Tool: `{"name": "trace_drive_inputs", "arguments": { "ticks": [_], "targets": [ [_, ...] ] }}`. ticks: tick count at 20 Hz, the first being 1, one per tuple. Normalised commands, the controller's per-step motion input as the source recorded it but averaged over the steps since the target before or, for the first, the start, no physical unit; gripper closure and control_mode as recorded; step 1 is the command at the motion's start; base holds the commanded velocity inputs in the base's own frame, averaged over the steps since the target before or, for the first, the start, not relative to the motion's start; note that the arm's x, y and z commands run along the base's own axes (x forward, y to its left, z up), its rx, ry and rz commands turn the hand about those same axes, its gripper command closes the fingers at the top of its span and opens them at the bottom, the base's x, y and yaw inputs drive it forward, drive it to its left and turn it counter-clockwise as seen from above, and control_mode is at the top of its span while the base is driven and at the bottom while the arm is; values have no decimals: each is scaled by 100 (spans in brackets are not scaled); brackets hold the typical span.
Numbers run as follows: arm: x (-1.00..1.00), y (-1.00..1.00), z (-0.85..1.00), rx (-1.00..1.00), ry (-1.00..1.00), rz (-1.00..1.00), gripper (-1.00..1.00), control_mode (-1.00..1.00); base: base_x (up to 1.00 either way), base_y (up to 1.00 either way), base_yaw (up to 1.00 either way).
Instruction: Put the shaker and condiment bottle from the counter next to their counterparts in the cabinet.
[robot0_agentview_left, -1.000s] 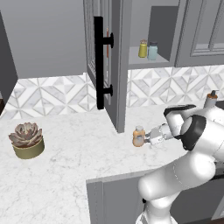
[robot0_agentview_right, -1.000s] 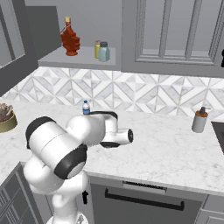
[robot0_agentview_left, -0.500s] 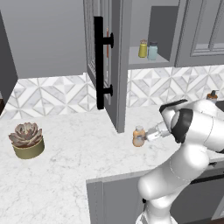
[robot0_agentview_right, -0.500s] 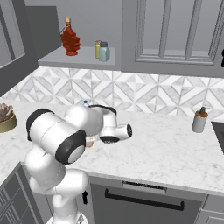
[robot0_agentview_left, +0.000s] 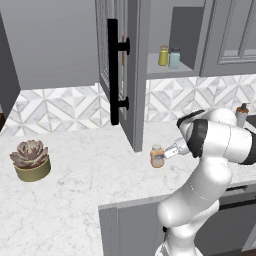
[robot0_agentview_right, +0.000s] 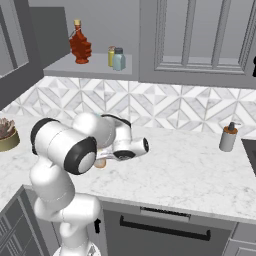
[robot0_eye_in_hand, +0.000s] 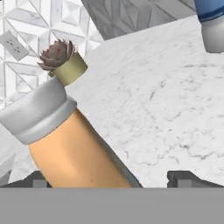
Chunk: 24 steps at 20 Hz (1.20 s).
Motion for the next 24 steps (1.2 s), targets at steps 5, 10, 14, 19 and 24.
{"name": "trace_drive_inputs", "arguments": {
  "ticks": [5, 10, 14, 19, 24],
  "targets": [
    [0, 26, -21, 0, 11, 2, 100, -100, 0, 0, 0],
    [25, -4, 2, -1, 4, 1, 100, -100, 0, 0, 0],
    [4, -37, 46, -2, -3, -8, 100, -100, 0, 0, 0],
    [0, -35, 74, -2, -6, -11, 100, -100, 0, 0, 0],
    [0, -29, 76, -4, -3, -14, 100, -100, 0, 0, 0]
  ]
}}
